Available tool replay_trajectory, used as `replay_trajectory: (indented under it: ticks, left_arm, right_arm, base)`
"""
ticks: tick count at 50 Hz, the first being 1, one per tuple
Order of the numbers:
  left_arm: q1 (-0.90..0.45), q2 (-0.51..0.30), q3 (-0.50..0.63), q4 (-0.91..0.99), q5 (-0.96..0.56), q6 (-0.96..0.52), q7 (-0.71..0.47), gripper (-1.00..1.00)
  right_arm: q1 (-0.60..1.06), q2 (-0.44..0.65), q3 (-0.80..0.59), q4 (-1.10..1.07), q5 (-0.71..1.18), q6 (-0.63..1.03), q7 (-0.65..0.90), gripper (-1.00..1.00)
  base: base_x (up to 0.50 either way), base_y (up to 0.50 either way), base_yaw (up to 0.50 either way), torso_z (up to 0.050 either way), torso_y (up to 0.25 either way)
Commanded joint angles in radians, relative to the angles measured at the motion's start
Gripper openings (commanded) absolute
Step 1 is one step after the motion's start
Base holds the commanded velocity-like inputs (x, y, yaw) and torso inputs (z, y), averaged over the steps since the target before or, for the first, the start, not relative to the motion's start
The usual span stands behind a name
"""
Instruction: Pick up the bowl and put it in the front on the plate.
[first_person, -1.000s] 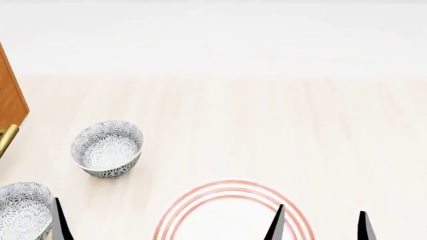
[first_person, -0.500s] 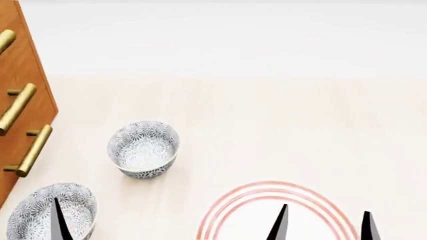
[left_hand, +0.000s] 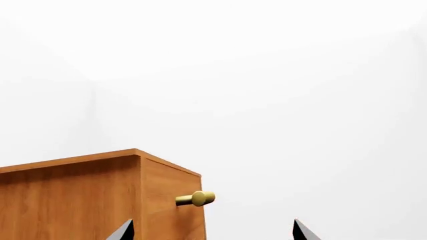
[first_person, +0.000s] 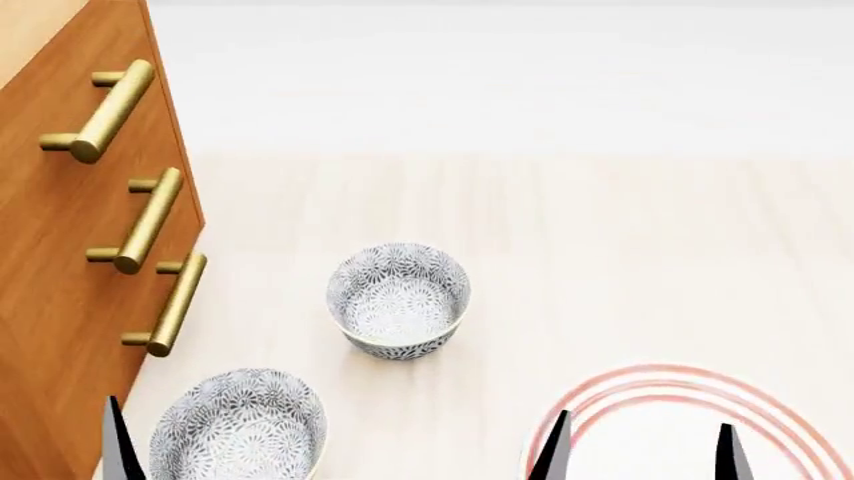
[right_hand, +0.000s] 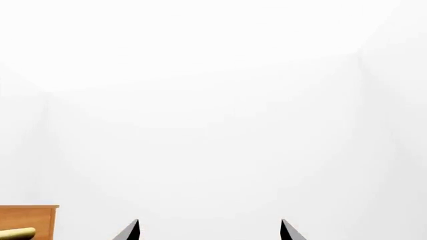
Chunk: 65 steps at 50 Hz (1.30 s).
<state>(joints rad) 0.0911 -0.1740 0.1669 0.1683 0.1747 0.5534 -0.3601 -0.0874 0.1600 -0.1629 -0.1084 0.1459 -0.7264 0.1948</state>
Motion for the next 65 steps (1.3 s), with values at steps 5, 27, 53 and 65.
replay_trajectory:
  ticks: [5,27,53,65]
  left_arm:
    - [-0.001,-0.009,0.011,0.003,-0.013,0.001,-0.010,1.00]
    - [-0.006,-0.020,0.028,-0.002,0.005,-0.025,-0.024,1.00]
    - [-0.001,-0.033,0.038,0.009,0.009,-0.020,-0.048,1.00]
    - [0.002,-0.039,0.044,0.011,0.001,-0.012,-0.057,1.00]
  right_arm:
    - [0.003,0.010,-0.012,0.008,0.011,0.002,0.008,1.00]
    - [0.005,0.021,-0.023,0.009,0.017,0.012,0.022,1.00]
    - [0.032,0.050,-0.057,0.005,0.043,0.133,0.032,1.00]
    - [0.269,0.100,-0.057,-0.324,0.202,0.865,0.171,1.00]
  base:
    - [0.00,0.00,0.00,0.000,0.000]
    - [0.00,0.00,0.00,0.000,-0.040]
    - [0.00,0.00,0.00,0.000,-0.132]
    - [0.00,0.00,0.00,0.000,0.000]
